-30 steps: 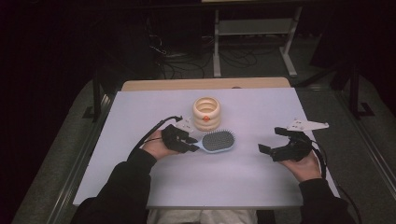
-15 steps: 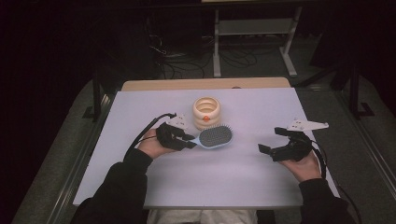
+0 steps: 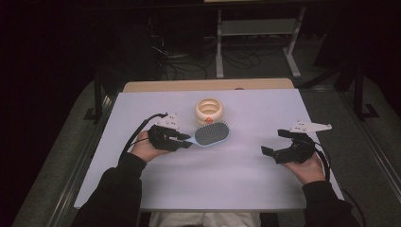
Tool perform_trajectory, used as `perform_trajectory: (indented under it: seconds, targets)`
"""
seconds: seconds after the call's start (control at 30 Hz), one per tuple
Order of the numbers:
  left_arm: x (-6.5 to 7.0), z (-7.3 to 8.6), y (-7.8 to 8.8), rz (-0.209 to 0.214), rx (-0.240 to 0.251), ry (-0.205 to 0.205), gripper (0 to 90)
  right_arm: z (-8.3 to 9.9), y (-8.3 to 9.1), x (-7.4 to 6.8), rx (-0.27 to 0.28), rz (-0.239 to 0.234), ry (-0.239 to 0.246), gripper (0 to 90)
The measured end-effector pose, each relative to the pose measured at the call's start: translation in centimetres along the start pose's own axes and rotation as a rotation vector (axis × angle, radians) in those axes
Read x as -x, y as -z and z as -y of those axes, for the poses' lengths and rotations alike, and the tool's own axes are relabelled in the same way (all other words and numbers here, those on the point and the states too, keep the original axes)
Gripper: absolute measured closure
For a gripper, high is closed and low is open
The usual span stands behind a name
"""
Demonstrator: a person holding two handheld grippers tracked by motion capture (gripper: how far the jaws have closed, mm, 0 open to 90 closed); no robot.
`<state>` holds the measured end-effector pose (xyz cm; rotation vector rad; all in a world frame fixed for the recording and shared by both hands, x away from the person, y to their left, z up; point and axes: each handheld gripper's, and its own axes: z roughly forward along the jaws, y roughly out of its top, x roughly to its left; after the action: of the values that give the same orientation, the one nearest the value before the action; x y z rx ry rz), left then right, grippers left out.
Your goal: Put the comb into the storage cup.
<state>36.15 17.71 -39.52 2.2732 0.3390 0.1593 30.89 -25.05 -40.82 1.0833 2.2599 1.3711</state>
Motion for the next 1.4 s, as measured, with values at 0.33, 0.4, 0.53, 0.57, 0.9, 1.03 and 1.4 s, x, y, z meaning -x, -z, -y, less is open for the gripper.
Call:
perform_trajectory:
  seconds: [0.33,0.4,0.53,0.57,0.9,1.03,1.4]
  targets:
    - [-0.3,0.5,1.6,-0.02,0.061,0.026,70.1,0.0,0.0,0.0,0.007,-0.006,-0.008,0.0]
    - [-0.2,0.5,1.8,-0.034,0.064,0.024,70.1,0.0,-0.1,-0.1,0.008,-0.009,-0.007,0.0]
    - [-0.2,0.5,2.4,-0.046,0.094,0.028,70.1,-0.2,-0.3,-0.4,0.004,-0.017,0.001,0.0]
    - [-0.2,0.5,2.6,-0.05,0.101,0.026,70.1,-0.3,-0.3,-0.4,0.006,-0.02,0.005,0.0]
    - [-0.2,0.4,4.2,-0.09,0.178,0.038,70.1,-2.2,-0.6,-1.7,0.036,-0.068,0.054,0.0]
    - [-0.2,0.3,4.6,-0.097,0.196,0.041,70.1,-2.9,-0.8,-2.0,0.033,-0.083,0.069,0.0]
    - [-0.3,0.1,5.3,-0.126,0.255,0.055,70.1,-5.5,-0.7,-3.0,0.052,-0.112,0.104,0.0]
